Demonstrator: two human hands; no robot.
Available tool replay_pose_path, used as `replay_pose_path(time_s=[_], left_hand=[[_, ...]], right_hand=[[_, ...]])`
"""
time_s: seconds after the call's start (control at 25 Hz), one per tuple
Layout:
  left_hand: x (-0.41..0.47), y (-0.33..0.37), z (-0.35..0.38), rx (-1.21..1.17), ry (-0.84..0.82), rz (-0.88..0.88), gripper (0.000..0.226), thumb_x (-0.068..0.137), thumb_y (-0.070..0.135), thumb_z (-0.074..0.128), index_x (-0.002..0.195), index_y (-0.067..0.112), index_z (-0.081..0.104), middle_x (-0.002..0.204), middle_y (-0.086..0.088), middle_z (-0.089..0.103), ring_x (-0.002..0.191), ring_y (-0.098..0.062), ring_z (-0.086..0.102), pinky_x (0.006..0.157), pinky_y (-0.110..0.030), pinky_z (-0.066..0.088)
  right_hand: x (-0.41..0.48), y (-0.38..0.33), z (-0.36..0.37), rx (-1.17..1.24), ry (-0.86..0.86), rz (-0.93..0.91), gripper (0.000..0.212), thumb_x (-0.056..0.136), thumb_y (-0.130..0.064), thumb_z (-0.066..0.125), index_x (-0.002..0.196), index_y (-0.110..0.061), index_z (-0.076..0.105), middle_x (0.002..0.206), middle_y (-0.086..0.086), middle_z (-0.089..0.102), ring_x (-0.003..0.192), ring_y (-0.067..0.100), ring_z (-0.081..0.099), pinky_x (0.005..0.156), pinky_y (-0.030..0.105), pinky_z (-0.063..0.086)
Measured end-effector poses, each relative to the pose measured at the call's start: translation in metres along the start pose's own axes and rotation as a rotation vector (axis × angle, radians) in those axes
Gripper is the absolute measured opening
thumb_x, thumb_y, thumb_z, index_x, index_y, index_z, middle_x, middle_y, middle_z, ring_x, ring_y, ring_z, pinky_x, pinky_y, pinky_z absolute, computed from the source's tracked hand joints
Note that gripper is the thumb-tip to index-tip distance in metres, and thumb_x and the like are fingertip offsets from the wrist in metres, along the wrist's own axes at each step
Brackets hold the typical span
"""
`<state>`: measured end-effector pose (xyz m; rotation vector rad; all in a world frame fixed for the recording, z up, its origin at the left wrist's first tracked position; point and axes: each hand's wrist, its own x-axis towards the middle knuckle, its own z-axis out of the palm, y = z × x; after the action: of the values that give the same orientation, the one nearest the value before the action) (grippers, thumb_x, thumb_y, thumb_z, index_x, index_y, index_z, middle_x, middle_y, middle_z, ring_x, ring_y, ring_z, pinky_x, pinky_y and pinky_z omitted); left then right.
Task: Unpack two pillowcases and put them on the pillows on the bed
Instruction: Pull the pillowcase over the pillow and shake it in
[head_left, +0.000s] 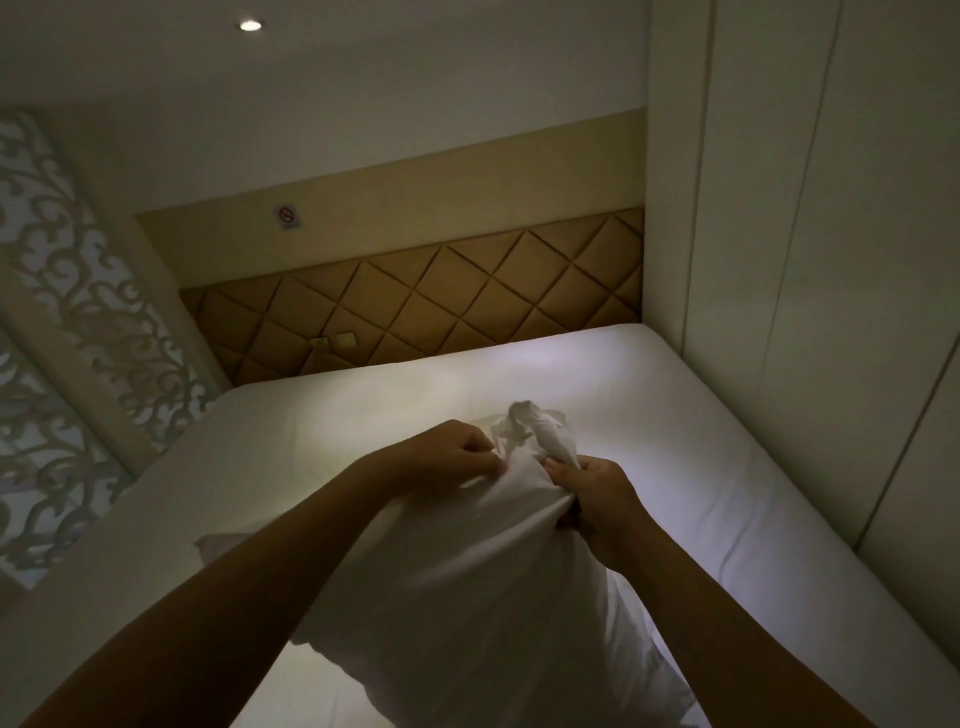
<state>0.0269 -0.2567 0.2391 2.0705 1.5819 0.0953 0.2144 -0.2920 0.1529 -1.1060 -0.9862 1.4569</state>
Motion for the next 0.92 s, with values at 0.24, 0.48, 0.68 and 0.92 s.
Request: replay_pose_path(time_s=[0.24,0.48,0.68,0.92], left_hand=[[0.008,0.004,0.010,0.168,-0.017,0.008,0.065,0.081,0.052,0.072,0.131,0.014,0.054,0.124,-0.004,0.061,0.109,-0.021,0.059,0.093,-0.029,0.045],[0.011,0.002,0.023,0.077,0.123,0.014,0.045,0.081,0.024,0.072,0.122,0.010,0.059,0.116,-0.008,0.063,0.100,-0.020,0.058,0.082,-0.028,0.046],[0.006,-0.021,0.014,0.046,0.238,-0.104,0.036,0.085,0.017,0.065,0.118,0.004,0.057,0.113,-0.012,0.060,0.096,-0.021,0.055,0.080,-0.029,0.044],[-0.006,-0.040,-0.004,-0.003,0.248,-0.048,0.021,0.082,0.016,0.068,0.100,0.004,0.068,0.095,-0.010,0.066,0.088,-0.024,0.061,0.079,-0.034,0.052]], right_hand=[[0.006,0.004,0.011,0.018,-0.059,0.009,0.026,0.094,-0.030,0.062,0.102,-0.005,0.067,0.094,0.017,0.070,0.082,0.029,0.067,0.073,0.038,0.058],[0.009,0.011,0.006,-0.097,-0.051,0.032,0.041,0.092,-0.044,0.062,0.087,-0.004,0.066,0.072,0.008,0.063,0.064,0.025,0.057,0.058,0.031,0.050],[0.023,0.009,-0.019,-0.288,0.191,-0.111,0.015,0.098,-0.021,0.055,0.111,-0.017,0.062,0.098,0.004,0.061,0.081,0.022,0.059,0.063,0.034,0.054],[0.042,0.019,0.009,-0.628,0.035,-0.271,0.012,0.094,-0.025,0.064,0.091,-0.014,0.068,0.086,-0.002,0.066,0.081,0.017,0.062,0.077,0.030,0.054]])
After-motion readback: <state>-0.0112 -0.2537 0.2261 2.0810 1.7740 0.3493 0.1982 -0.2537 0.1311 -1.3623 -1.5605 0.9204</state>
